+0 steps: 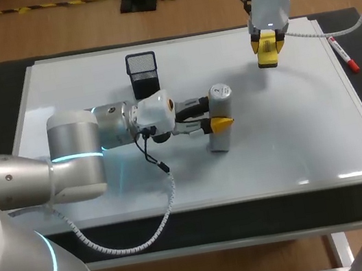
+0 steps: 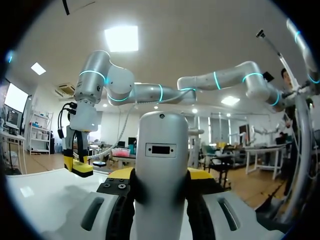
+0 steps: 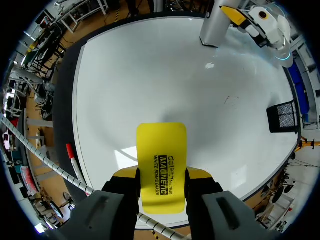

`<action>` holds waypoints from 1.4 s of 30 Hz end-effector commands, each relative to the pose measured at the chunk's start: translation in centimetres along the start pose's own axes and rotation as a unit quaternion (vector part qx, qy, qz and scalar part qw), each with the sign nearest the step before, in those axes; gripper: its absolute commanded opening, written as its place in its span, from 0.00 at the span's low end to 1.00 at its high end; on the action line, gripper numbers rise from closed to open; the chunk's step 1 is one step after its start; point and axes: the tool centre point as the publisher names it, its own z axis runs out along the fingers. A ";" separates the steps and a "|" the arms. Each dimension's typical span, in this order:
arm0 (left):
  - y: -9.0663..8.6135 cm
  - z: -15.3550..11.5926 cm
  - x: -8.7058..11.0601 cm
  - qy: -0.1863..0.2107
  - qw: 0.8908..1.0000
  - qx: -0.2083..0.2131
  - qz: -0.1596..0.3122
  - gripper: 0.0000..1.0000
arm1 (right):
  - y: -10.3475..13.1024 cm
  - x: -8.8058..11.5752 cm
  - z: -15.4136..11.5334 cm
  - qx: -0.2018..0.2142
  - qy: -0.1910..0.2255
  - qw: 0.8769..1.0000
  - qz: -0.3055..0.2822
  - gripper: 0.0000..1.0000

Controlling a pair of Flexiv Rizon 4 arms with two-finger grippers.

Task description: Pick up the inspection probe, press it on each red-marked spot on the whiteboard one by one, put down the probe, pick up the eraser, and wipe off all the red marks.

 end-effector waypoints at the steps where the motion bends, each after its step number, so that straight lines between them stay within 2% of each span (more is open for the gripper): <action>1: -0.6 0.1 0.0 0.001 1.000 0.004 0.005 0.00 | -0.1 0.0 -0.1 0.000 0.002 1.000 -0.001 0.00; 7: -2.1 -0.1 0.1 0.005 1.000 0.015 0.019 0.00 | -0.1 0.0 -0.1 0.000 0.002 1.000 -0.001 0.00; 13: -3.8 -1.8 -0.1 -0.009 0.999 0.025 0.030 0.00 | -0.1 0.0 -0.1 0.000 0.002 1.000 -0.001 0.00; 19: -5.0 -4.9 -1.0 -0.037 0.998 0.029 0.030 0.00 | -0.1 0.0 -0.1 0.000 0.002 1.000 -0.001 0.00; 24: -6.3 -7.4 -1.6 -0.041 0.998 0.037 0.039 0.00 | -0.1 0.0 -0.1 0.000 0.002 1.000 -0.001 0.00; 34: -8.0 -13.5 -2.4 -0.081 0.995 0.039 0.052 0.00 | -0.1 0.0 -0.1 0.000 0.002 1.000 -0.001 0.00; 42: -8.7 -17.1 -2.9 -0.081 0.994 0.050 0.054 0.00 | -0.1 0.0 -0.1 0.000 0.002 1.000 -0.001 0.00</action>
